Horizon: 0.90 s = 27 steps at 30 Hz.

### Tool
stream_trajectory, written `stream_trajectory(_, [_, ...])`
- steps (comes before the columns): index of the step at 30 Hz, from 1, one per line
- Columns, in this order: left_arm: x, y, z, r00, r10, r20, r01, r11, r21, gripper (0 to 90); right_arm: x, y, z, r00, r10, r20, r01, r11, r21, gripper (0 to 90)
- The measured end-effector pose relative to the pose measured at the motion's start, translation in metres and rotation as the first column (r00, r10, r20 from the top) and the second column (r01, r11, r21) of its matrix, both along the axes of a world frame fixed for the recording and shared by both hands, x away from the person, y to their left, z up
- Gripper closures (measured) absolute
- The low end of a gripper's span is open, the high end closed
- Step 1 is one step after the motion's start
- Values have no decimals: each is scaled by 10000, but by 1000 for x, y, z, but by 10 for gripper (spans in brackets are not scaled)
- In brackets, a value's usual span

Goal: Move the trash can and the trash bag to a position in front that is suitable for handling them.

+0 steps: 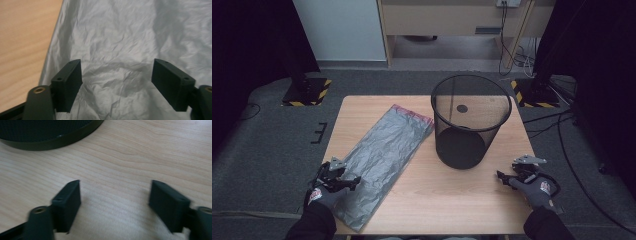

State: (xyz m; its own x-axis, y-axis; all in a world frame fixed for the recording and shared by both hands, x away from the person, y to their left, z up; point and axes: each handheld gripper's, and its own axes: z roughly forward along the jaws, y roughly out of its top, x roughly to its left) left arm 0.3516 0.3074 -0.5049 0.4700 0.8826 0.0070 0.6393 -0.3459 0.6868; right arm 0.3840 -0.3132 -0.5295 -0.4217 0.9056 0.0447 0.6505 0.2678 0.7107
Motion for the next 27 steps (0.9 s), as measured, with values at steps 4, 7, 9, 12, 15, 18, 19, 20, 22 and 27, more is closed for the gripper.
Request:
stream_trajectory(4, [-2, -5, 24, 9963, 81, 861, 6, 9949, -1012, 294, -3, -4, 13, 9996, 17, 273, -25, 9996, 292, 409])
stream_trajectory(7, [-4, -9, 37, 9915, 151, 1289, 29, 9905, -1377, 343, -3, -5, 22, 9985, 29, 548, -41, 9997, 230, 434])
stream_trajectory(9, [-6, -19, 53, 9830, 138, 1833, 222, 9810, -1927, 367, -4, -3, 35, 9968, -58, 792, 29, 9993, 369, 448])
stream_trajectory(12, [-4, -32, 66, 9739, -83, 2269, 510, 9818, -1829, 408, -6, 2, 51, 9934, -307, 1102, 213, 9961, 855, 433])
stream_trajectory(15, [2, -45, 75, 9684, 26, 2495, 574, 9709, -2327, 431, -6, 8, 67, 9868, -510, 1534, 318, 9917, 1247, 447])
stream_trajectory(18, [14, -59, 83, 9622, 216, 2716, 557, 9602, -2736, 452, -2, 16, 82, 9767, -795, 1993, 482, 9863, 1575, 450])
stream_trajectory(19, [14, -59, 83, 9622, 216, 2716, 557, 9602, -2736, 457, -2, 16, 82, 9767, -795, 1993, 482, 9863, 1575, 450])
stream_trajectory(20, [23, -69, 89, 9550, 305, 2950, 525, 9616, -2694, 464, 1, 23, 88, 9663, -909, 2410, 530, 9858, 1591, 460])
stream_trajectory(22, [34, -80, 94, 9454, 495, 3220, 445, 9596, -2780, 475, 6, 27, 92, 9581, -1061, 2661, 684, 9868, 1470, 470])
stream_trajectory(27, [57, -104, 102, 9288, 971, 3577, 264, 9453, -3250, 505, 25, 29, 101, 9200, -1842, 3460, 1387, 9786, 1521, 526])
